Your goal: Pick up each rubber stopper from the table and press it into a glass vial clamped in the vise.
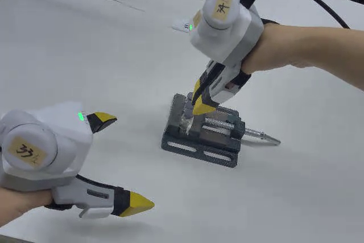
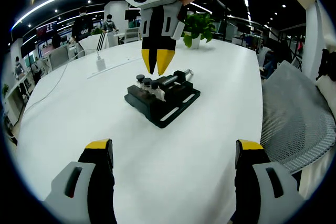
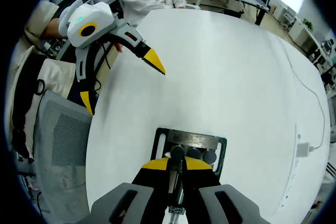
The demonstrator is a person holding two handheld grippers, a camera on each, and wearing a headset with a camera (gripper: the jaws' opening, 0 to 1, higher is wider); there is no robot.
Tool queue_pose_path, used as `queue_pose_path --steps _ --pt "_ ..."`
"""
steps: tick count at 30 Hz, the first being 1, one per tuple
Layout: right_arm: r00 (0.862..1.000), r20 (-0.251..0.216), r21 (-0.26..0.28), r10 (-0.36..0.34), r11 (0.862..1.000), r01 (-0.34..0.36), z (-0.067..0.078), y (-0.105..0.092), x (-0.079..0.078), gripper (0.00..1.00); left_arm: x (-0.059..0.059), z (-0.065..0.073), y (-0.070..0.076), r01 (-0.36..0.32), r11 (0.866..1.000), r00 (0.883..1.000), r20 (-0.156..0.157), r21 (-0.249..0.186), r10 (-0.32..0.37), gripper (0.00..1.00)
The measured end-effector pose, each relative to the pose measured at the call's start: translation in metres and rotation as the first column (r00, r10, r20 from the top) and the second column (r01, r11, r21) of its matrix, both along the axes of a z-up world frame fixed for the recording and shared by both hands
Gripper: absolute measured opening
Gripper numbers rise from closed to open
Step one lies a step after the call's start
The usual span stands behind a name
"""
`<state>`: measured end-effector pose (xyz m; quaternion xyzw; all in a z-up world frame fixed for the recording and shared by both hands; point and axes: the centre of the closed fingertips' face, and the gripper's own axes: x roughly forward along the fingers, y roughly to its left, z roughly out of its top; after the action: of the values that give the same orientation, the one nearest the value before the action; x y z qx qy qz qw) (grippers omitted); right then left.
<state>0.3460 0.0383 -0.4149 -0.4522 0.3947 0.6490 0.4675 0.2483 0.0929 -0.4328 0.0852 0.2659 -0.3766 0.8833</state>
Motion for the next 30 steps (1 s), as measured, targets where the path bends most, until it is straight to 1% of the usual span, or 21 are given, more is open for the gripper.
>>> queue_pose_path --steps 3,6,9,18,21,26,30 --pt "1.0 -0.013 0.008 -0.016 1.0 0.016 -0.002 0.0 -0.001 0.02 0.0 -0.001 -0.001 0.001 1.0 1.0 -0.004 -0.002 -0.001 0.96" --pt "1.0 -0.017 0.015 -0.025 1.0 0.025 -0.005 0.001 -0.002 0.01 0.0 -0.003 -0.001 0.001 1.0 1.0 -0.008 -0.001 -0.001 0.96" --pt "0.999 -0.026 0.023 -0.036 0.999 0.037 -0.006 0.003 -0.005 0.01 0.0 -0.004 -0.002 0.003 1.0 1.0 -0.011 -0.001 -0.003 0.96" --pt "0.999 -0.029 0.035 -0.035 0.999 0.036 -0.008 0.006 -0.004 0.0 0.001 -0.006 -0.003 0.007 1.0 1.0 -0.018 -0.002 -0.007 0.96" --pt "0.999 -0.037 0.031 -0.033 0.999 0.034 -0.009 0.006 -0.008 0.0 0.001 -0.007 -0.003 0.008 1.0 1.0 -0.021 0.0 -0.008 0.96" --pt "0.999 -0.029 0.029 -0.022 0.999 0.023 -0.009 0.006 -0.01 0.0 0.001 -0.008 -0.003 0.007 1.0 1.0 -0.024 -0.001 -0.007 0.96" --pt "0.999 -0.043 0.03 -0.03 0.999 0.032 -0.008 0.006 -0.011 0.0 0.001 -0.008 -0.003 0.006 1.0 1.0 -0.025 -0.002 -0.006 0.96"
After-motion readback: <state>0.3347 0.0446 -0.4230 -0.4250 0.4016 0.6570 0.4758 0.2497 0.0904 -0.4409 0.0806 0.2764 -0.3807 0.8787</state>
